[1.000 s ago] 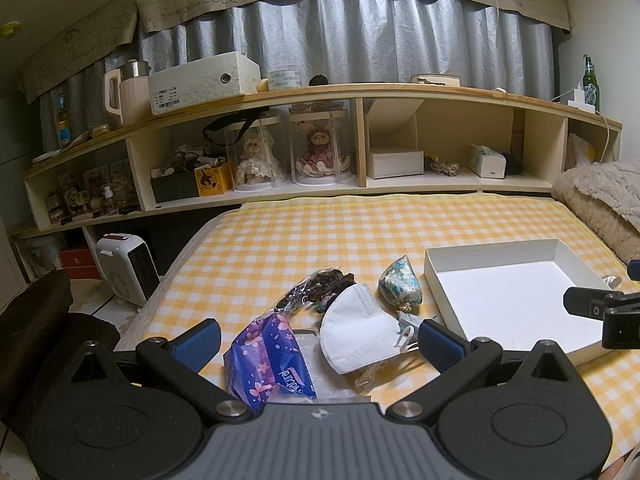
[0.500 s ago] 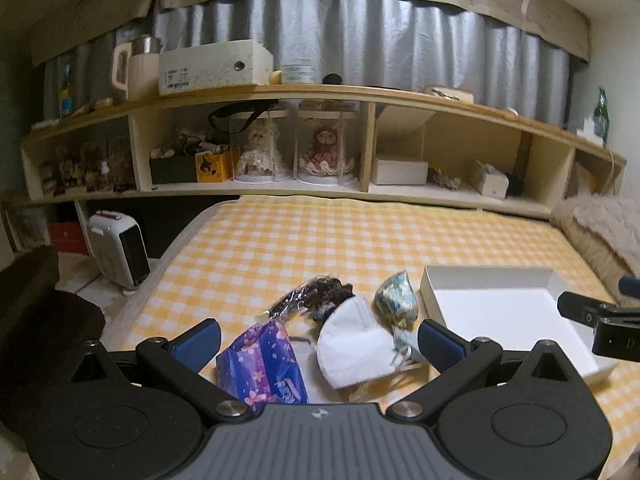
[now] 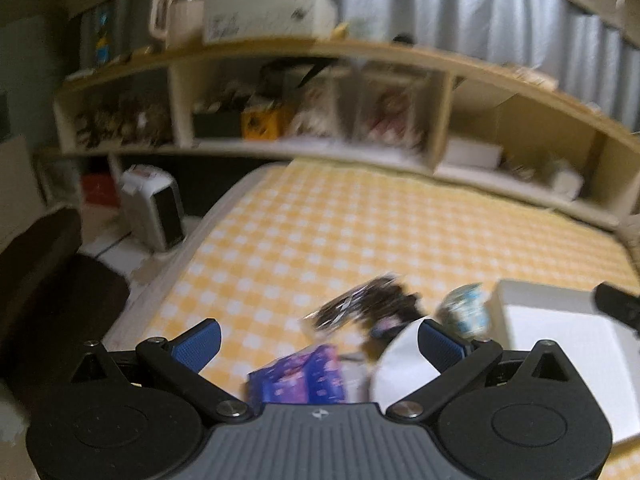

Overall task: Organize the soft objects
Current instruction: 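Grasp the purple tissue pack with left tool while right tool grasps the white mask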

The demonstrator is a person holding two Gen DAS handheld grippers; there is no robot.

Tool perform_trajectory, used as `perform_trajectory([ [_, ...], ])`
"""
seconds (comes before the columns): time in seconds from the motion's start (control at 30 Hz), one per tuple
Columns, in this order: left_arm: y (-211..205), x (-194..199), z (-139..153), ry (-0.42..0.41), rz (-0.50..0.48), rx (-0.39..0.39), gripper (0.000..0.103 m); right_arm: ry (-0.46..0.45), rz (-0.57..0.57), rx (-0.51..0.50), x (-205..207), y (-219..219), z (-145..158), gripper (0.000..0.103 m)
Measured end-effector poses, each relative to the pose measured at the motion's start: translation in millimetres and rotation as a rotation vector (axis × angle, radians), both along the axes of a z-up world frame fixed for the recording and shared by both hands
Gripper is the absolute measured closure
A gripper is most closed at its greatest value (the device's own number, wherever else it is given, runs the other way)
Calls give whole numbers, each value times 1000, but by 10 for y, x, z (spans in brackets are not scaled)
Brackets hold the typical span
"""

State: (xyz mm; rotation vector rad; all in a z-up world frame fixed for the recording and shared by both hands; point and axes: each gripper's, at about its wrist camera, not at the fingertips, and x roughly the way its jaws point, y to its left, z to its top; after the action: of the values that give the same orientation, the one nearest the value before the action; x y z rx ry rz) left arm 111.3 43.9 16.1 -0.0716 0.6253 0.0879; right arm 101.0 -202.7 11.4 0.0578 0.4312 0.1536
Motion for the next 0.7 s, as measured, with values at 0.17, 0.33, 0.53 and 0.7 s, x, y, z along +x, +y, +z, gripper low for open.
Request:
perform_trajectory([
  [0.17,214,302,-323,139,71,-20,0,18,57,7,300,115,-189,0],
  [0.33,427,419,-684,280,73,-115,0,118,285,-15,590,245,-434,0],
  [0.53,473,512,-988,379,49,-154,0,234,464,-86,877,504,-779,12],
  [0.7,515,567,-1113,415,54,-178,2,307,566,-133,1016,693,-1092,14],
])
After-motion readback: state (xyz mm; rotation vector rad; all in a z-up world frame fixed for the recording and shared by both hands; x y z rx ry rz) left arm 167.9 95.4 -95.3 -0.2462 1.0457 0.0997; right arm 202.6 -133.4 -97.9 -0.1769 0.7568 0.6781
